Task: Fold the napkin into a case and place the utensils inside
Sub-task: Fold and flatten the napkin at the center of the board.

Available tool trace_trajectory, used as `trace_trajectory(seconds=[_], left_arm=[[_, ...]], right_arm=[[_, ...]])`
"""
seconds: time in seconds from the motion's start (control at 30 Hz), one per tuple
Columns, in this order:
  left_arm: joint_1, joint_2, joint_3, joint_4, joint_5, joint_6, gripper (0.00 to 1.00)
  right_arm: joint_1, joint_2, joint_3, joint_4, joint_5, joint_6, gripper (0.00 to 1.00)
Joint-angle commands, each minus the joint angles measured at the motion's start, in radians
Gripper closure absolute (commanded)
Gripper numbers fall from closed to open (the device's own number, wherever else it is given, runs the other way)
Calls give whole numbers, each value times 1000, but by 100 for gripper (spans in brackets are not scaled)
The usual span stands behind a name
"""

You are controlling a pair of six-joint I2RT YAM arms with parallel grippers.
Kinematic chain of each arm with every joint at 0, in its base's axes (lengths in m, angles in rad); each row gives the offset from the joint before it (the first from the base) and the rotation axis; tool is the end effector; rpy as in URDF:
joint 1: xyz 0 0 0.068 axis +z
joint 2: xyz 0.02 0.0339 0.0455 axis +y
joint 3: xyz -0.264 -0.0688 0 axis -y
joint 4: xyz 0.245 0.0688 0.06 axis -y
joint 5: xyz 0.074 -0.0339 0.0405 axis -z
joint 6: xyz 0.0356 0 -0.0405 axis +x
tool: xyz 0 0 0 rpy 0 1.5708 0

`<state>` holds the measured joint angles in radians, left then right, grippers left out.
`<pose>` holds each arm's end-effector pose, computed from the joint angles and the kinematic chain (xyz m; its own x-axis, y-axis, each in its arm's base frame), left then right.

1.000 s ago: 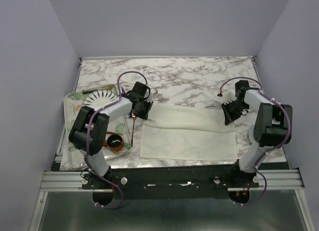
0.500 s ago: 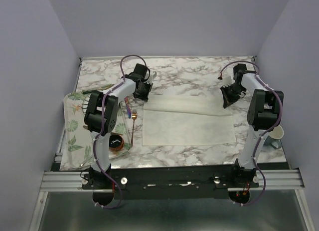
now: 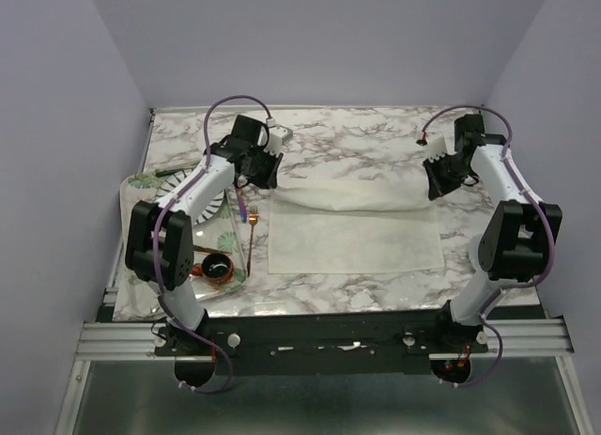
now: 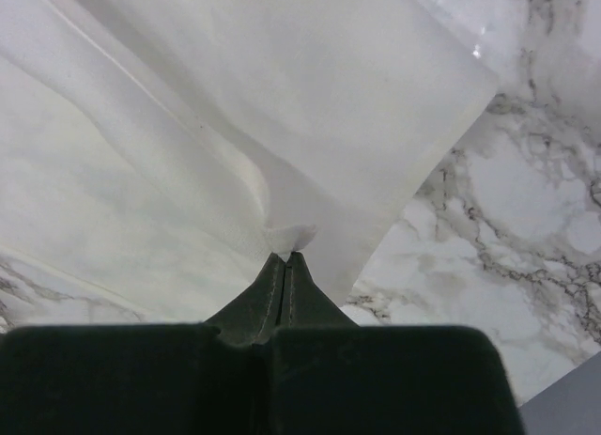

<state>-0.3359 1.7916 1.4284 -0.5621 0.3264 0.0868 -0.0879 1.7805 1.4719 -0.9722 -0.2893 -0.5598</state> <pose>0.3672 -0.1403 0.2541 -0.7085 0.3343 -0.6215 0.5578 0.8047 -0.2030 0.3570 -0.0213 0.2509 -0.8104 -0.4395 -0.3875 -0.5044 0.8598 0.0798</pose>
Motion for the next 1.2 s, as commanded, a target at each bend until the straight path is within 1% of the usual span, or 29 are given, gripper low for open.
trace_trajectory(seconds=[0.0,0.1,0.2,0.3,0.4,0.43,0.47,0.5,0.53,0.57,0.63,0.67,0.7,0.73,0.77,0.87,1.0,1.1,1.13,1.17], left_arm=[[-2,-127,-146,-21,72,48,100],[-8,-166,-235,-13,82,67,100],[-31,-182,-314,19,80,82,100],[-58,-175,-367,47,65,105,100],[-83,-149,-385,54,49,134,100],[-86,-144,-388,57,46,142,100],[-89,-137,-388,56,42,152,99],[-89,-135,-387,53,43,175,95],[-89,-132,-384,45,51,198,90],[-89,-132,-381,35,62,215,81],[-89,-133,-372,24,69,260,70],[-89,-132,-367,13,79,274,61],[-91,-132,-356,7,88,287,57],[-91,-130,-352,1,95,319,53],[-92,-132,-347,-11,102,341,48],[-103,-143,-344,-18,109,409,43],[-103,-178,-359,-16,141,491,42],[-104,-215,-404,5,154,568,41],[-106,-221,-410,7,152,580,41],[-104,-224,-414,13,149,591,41]], right_arm=[[0,-76,-129,-25,15,-97,99],[0,-102,-209,18,44,-135,99],[-1,-101,-254,49,61,-160,99],[-1,-84,-280,58,64,-169,93],[-1,-55,-282,33,67,-189,78],[-1,-50,-283,29,67,-210,68],[-1,-50,-288,21,71,-219,61],[-1,-50,-286,12,72,-232,55],[-1,-49,-283,1,72,-259,46],[-1,-47,-274,-19,68,-270,43],[-1,-46,-259,-42,64,-305,34],[-1,-43,-252,-55,58,-316,32],[-1,-38,-237,-62,53,-327,30],[0,-35,-229,-69,50,-348,25],[0,-33,-223,-74,45,-357,23],[0,-27,-211,-72,52,-399,21],[7,-46,-229,-76,59,-465,21],[20,-81,-289,-51,75,-525,25],[27,-99,-307,-37,79,-543,30],[37,-110,-352,-7,90,-551,33]])
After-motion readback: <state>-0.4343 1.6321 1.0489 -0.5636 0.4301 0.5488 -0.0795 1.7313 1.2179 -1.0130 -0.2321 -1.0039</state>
